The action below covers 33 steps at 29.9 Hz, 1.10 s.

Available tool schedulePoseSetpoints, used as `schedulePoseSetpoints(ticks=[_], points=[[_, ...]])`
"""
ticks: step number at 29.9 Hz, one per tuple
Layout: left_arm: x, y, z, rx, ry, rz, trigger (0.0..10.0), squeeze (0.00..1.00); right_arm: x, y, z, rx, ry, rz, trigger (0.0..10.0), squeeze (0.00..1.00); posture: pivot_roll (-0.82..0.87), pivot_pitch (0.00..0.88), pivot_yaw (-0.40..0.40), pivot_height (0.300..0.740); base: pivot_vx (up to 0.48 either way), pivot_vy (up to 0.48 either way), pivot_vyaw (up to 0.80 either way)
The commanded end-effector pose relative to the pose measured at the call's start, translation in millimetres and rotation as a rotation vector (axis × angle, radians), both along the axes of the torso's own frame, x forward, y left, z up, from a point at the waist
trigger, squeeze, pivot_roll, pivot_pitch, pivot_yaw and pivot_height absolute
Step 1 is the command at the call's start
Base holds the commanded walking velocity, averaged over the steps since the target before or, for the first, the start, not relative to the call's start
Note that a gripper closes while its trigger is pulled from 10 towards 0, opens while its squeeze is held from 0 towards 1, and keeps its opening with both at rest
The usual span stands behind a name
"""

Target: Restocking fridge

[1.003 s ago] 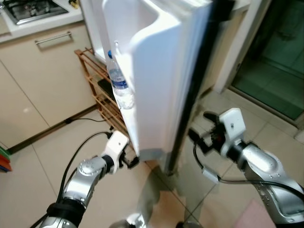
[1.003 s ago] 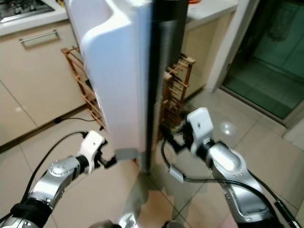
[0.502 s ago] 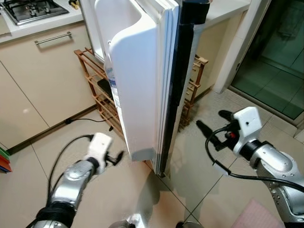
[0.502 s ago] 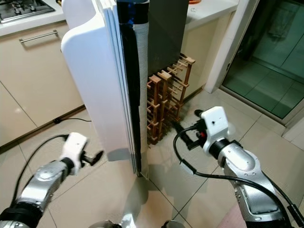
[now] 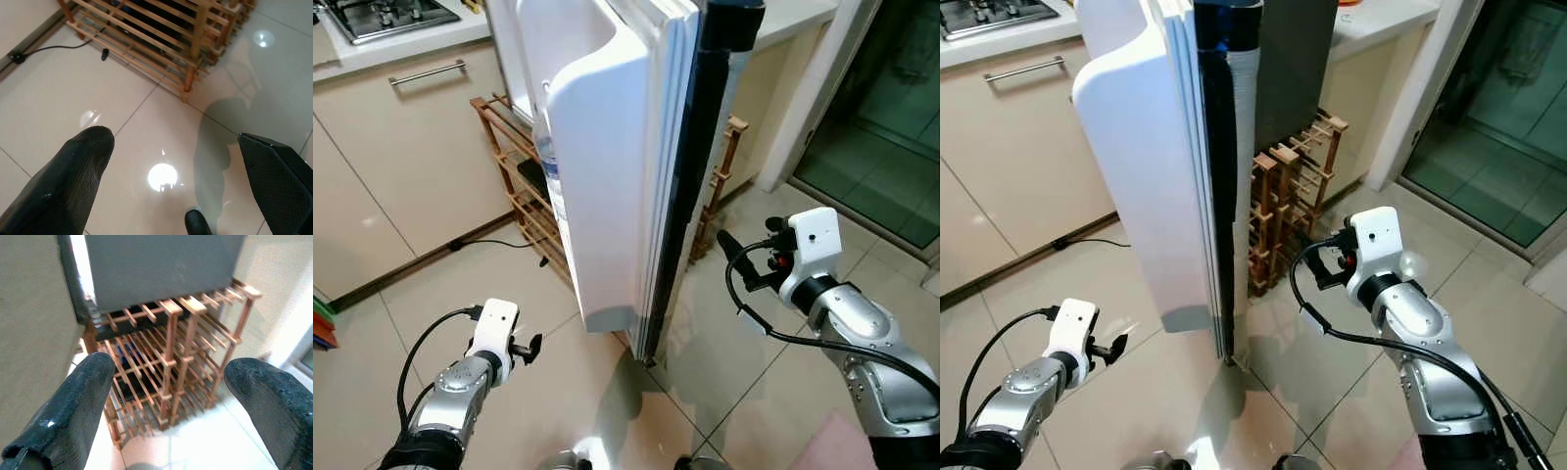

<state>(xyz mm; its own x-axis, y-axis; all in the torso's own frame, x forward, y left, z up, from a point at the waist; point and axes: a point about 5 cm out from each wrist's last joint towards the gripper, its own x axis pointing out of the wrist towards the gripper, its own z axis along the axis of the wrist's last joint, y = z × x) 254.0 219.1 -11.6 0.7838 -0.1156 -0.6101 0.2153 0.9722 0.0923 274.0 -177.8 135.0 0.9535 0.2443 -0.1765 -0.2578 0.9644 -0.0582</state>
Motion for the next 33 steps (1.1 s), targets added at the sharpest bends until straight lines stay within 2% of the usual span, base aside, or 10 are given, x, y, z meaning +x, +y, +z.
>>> schedulePoseSetpoints(ticks=[1, 2, 7, 11, 15, 18, 23, 27, 32, 33], points=[[-3.9, 0.0, -2.7, 0.026, 0.013, -0.034, 10.0, 0.00, 0.7, -8.5, -0.9, -0.010, 0.007, -0.079, 10.0, 0.00, 0.02, 0.078, 0.012, 0.740, 0.000, 0.000, 0.00], [-2.5, -1.5, -1.0, 0.036, 0.004, -0.060, 10.0, 0.00, 1.6, -10.0, -2.0, -0.003, 0.015, -0.117, 10.0, 0.00, 0.02, 0.095, 0.008, 0.740, 0.000, 0.000, 0.00], [3.2, -5.2, 4.2, 0.041, -0.022, -0.112, 10.0, 0.00, 4.1, -7.7, -1.6, -0.006, 0.019, -0.135, 10.0, 0.00, 0.01, 0.118, 0.015, 0.740, 0.000, 0.000, 0.00], [5.9, -18.6, 4.7, 0.033, -0.004, -0.233, 10.0, 0.00, 5.4, -2.9, -1.4, -0.003, 0.024, -0.136, 10.0, 0.00, 0.02, 0.145, 0.009, 0.740, 0.000, 0.000, 0.00], [-0.2, -39.2, -2.3, 0.053, 0.038, -0.408, 10.0, 0.00, 5.0, -0.2, -1.5, -0.004, 0.027, -0.129, 10.0, 0.00, 0.03, 0.166, 0.003, 0.740, 0.000, 0.000, 0.00], [-10.2, -53.2, -9.2, 0.049, 0.079, -0.530, 10.0, 0.00, 3.1, 0.5, -0.6, -0.016, 0.026, -0.117, 10.0, 0.00, 0.02, 0.184, 0.008, 0.740, 0.000, 0.000, 0.00], [-25.9, -59.9, -17.0, 0.049, 0.120, -0.610, 10.0, 0.00, -1.0, -4.6, 4.1, -0.029, 0.022, -0.116, 10.0, 0.00, 0.00, 0.204, 0.014, 0.740, 0.000, 0.000, 0.00], [-31.7, -65.8, -19.3, 0.021, 0.134, -0.672, 10.0, 0.00, -1.8, 0.3, 13.8, -0.014, 0.002, -0.051, 10.0, 0.00, -0.02, 0.210, 0.011, 0.740, 0.000, 0.000, 0.00], [-28.0, -78.7, -18.7, 0.029, 0.122, -0.740, 10.0, 0.00, -0.7, 10.4, 25.6, -0.007, -0.007, 0.038, 10.0, 0.00, -0.03, 0.198, 0.001, 0.740, 0.000, 0.000, 0.00], [-26.0, -82.2, -17.7, 0.026, 0.113, -0.750, 10.0, 0.00, -3.2, 15.7, 28.1, 0.013, -0.002, 0.091, 10.0, 0.00, -0.04, 0.194, -0.001, 0.740, 0.000, 0.000, 0.00]])
